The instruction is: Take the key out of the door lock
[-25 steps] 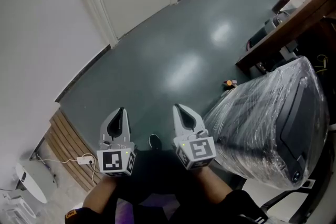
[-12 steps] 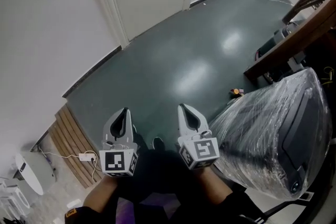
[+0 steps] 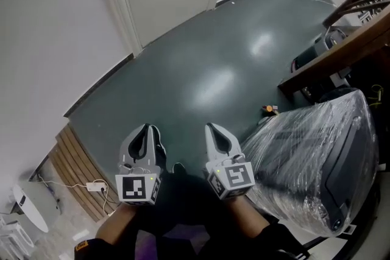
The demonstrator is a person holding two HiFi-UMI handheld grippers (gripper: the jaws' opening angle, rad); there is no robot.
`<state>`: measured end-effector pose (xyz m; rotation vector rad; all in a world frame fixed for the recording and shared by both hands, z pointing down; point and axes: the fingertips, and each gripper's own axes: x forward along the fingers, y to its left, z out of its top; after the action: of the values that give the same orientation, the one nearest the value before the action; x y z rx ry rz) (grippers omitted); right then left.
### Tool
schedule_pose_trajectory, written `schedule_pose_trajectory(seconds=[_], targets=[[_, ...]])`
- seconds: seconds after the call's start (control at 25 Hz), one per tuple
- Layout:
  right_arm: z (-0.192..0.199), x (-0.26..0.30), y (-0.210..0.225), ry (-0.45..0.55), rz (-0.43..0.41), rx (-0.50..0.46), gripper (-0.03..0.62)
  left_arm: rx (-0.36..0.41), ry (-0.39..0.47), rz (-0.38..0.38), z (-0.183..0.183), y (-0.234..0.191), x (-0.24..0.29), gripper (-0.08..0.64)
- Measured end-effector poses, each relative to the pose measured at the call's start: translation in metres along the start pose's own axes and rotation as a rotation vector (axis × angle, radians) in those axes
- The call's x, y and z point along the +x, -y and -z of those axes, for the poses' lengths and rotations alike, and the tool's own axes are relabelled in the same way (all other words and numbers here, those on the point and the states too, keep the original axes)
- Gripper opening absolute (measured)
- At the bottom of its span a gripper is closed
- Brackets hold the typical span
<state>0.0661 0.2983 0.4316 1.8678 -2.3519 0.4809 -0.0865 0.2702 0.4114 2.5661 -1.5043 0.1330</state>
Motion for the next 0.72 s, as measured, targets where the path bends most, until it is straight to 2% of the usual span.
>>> schedule_pose_trajectory(seconds=[0.48, 0.72], targets=[[-0.066, 0.148, 0.004, -0.016, 0.059, -0.052, -0.008, -0.015, -0.002, 0.077, -0.032, -0.092, 0.122, 0.017], [-0.093, 0.210, -0.010, -0.015, 0.062, -0.060, -0.008, -0.019, 0.015, 0.093, -0.056, -0.140, 0.170, 0.017]])
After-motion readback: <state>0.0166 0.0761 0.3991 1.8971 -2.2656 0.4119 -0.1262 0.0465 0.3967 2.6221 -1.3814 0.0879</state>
